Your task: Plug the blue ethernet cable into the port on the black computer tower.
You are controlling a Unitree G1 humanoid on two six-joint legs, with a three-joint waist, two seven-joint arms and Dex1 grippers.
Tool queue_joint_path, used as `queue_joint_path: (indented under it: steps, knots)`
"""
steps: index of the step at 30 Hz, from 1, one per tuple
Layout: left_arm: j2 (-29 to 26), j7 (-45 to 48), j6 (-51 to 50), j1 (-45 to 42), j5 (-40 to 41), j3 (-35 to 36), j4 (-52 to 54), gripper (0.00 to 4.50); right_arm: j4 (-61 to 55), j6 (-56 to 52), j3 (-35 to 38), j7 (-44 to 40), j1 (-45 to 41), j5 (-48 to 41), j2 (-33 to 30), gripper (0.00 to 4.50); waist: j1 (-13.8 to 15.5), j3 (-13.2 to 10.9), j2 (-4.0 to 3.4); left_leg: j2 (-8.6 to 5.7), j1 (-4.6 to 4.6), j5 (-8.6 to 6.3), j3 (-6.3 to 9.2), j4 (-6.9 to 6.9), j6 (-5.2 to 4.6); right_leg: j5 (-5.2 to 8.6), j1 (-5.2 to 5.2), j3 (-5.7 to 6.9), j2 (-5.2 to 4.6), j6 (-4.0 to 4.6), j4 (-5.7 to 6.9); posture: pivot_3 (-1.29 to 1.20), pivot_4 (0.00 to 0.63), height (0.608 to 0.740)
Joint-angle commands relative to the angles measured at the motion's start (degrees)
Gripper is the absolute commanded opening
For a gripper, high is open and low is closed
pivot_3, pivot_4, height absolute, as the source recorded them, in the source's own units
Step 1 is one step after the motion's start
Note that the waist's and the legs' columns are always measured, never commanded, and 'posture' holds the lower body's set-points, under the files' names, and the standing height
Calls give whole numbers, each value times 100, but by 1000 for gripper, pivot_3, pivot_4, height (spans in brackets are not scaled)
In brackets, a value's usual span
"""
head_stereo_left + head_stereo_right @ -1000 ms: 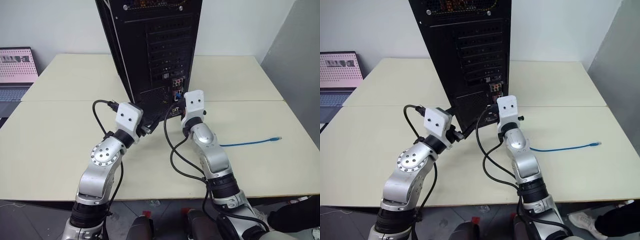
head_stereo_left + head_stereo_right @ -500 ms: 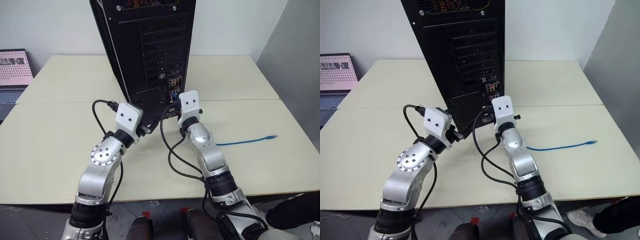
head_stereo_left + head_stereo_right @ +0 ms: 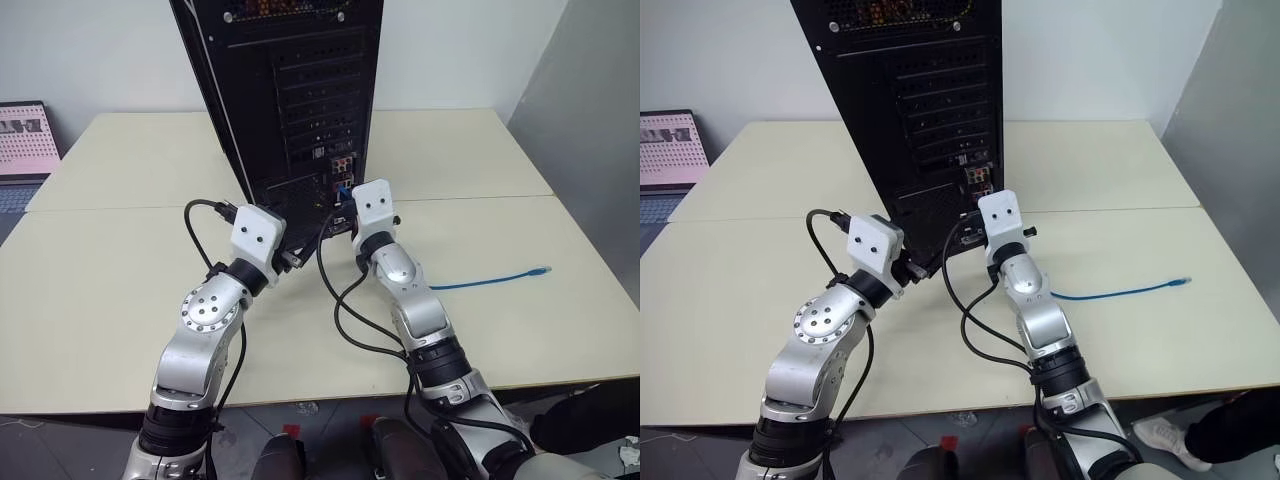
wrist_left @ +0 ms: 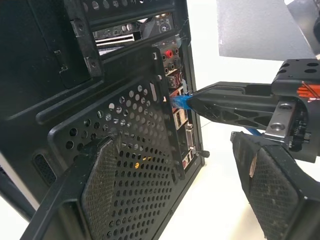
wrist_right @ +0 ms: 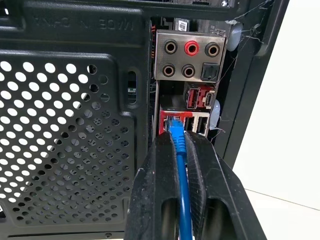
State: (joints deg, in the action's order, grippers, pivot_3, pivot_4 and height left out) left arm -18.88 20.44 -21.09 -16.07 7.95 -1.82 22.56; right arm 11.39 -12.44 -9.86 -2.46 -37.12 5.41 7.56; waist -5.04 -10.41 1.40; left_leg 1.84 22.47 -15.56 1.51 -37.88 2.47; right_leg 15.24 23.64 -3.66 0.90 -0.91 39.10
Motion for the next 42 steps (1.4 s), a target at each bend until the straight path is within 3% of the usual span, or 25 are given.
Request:
queue_joint_path:
  steps: [1,10,12,13,17,23,31,38,42]
  knots:
    - [-33,-42,35,-4,-7,106,259,3716,39,93,-275,-253,-252,-59,224,0,-3,0,0,0,-1,0,-2,0,0,0,0,-4,0,0,0,0,150,740]
    - [-24,-56,21,3,-6,107,266,3716,56,-51,-224,-307,-228,-85,178,0,-10,0,0,0,-6,-1,-7,2,0,0,0,-13,2,0,0,0,150,740]
    - [-28,-59,26,8,-9,116,257,3750,10,-112,-201,-340,-169,-101,132,667,-12,0,0,0,-8,-1,-8,2,0,0,0,-15,2,0,0,0,150,740]
    - [-30,-60,28,10,-9,120,253,3750,-7,-130,-190,-352,-148,-103,117,757,-12,0,0,0,-9,-1,-8,3,0,0,0,-16,3,0,0,0,150,740]
    - [-43,-72,34,18,-30,139,224,3750,-159,-264,-128,-454,-19,-98,1,1813,-1,0,0,-3,-4,-1,-7,3,0,0,0,-15,3,0,-2,0,150,740]
    - [-80,-82,11,30,-40,169,187,3750,-761,-571,-14,-672,298,-198,-212,2885,53,0,0,-9,12,-1,-3,1,1,0,3,-9,-2,-1,-7,0,150,740]
    - [-429,119,-371,-114,-17,224,148,3750,-2381,-1089,319,-2156,613,-1016,-1512,4457,187,0,1,-16,27,-1,-1,-7,0,-3,13,-4,-8,-9,-9,0,150,740]
    - [-1004,735,-462,-153,356,580,108,3750,-2682,-1060,945,-3902,733,-2077,-3121,4457,221,-1,2,-22,28,-1,-5,-7,0,-3,10,9,-5,-9,-13,0,150,740]
    - [-1258,1097,-457,-64,662,825,91,3750,-2627,-1116,1249,-4315,783,-2469,-3634,4457,215,-1,2,-21,28,-1,-7,-7,-1,-2,10,6,-1,-8,-13,0,150,740]
